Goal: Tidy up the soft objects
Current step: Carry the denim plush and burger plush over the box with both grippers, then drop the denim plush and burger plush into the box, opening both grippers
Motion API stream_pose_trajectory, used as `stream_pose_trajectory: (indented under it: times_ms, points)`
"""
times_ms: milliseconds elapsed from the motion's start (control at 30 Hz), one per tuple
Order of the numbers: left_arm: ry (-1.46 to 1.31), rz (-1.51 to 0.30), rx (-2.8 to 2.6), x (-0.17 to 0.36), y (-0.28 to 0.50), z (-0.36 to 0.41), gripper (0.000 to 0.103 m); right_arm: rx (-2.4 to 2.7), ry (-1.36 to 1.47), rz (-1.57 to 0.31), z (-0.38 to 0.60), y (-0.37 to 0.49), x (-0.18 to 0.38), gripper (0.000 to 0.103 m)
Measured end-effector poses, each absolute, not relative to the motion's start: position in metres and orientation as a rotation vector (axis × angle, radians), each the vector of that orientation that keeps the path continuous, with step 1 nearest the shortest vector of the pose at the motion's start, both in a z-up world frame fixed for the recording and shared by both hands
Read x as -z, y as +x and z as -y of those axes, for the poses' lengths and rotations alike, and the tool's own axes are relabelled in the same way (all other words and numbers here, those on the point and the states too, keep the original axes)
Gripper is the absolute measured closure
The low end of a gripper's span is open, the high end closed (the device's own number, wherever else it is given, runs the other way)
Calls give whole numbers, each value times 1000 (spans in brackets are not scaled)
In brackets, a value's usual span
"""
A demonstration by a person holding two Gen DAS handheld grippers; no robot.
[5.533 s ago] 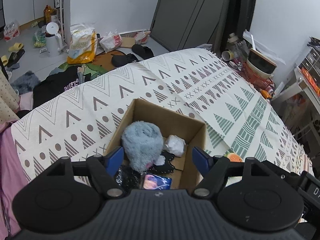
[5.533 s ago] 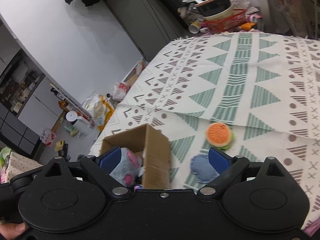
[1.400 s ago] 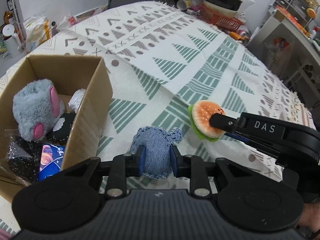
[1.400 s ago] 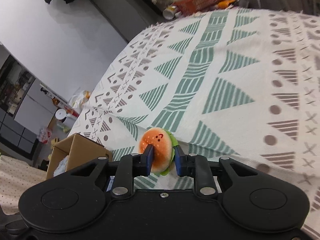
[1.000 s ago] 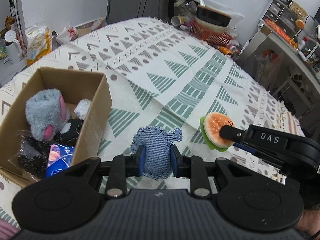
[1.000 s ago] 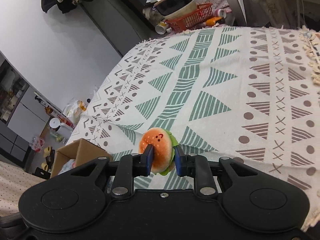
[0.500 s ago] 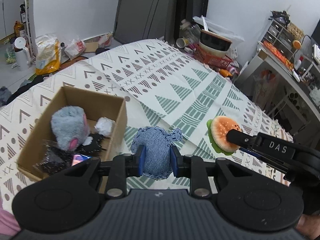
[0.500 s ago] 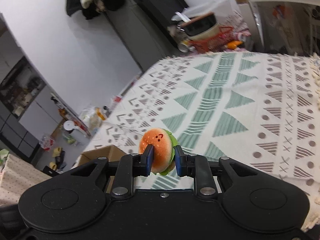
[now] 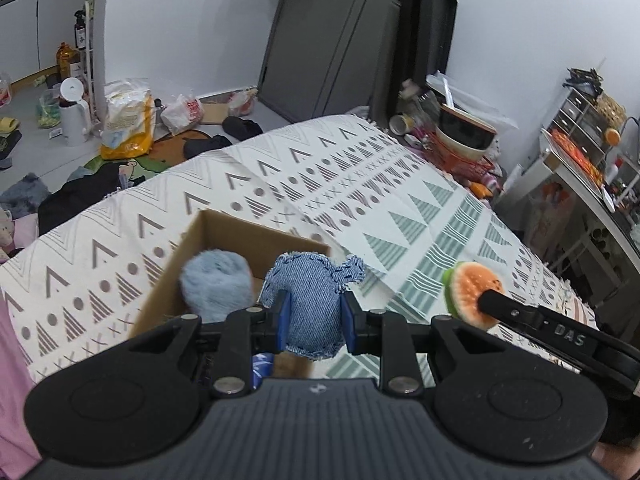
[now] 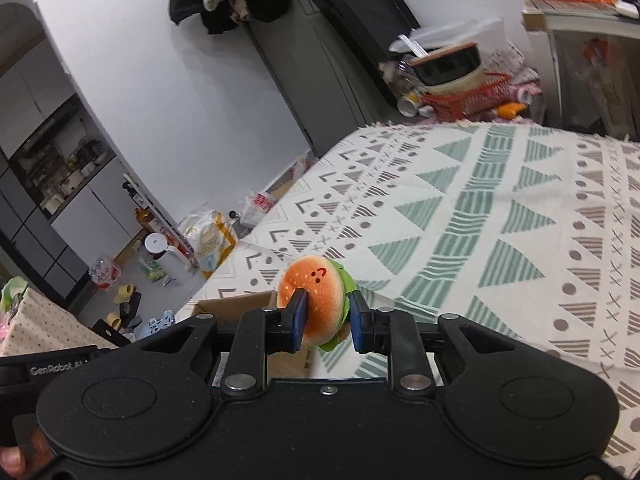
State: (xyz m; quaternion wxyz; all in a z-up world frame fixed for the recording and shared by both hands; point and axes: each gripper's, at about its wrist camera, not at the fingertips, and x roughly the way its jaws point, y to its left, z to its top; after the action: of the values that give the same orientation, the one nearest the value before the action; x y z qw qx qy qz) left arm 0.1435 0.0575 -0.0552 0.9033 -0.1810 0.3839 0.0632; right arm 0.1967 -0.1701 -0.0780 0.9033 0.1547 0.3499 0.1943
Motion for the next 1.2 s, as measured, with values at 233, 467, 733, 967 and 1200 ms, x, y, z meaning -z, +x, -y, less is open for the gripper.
stream_pose_trajectory:
  times_ms: [233, 467, 733, 967, 1200]
  points:
    - [-432, -807, -145, 69, 143, -88, 78, -428, 299, -703, 145, 195, 74, 80]
    - [-455, -836, -165, 86, 143, -104, 77, -477, 278, -705, 119, 197, 84, 80]
    - [-474, -882, -194, 106, 139, -114, 76, -533, 247, -714, 91, 201, 92, 80]
    - [-479, -906, -233, 104, 140, -118, 70, -587, 250, -721, 72, 207, 97, 77]
    - [-418, -906, -330, 86, 135, -120, 45, -557, 238, -660, 77, 198, 88, 31]
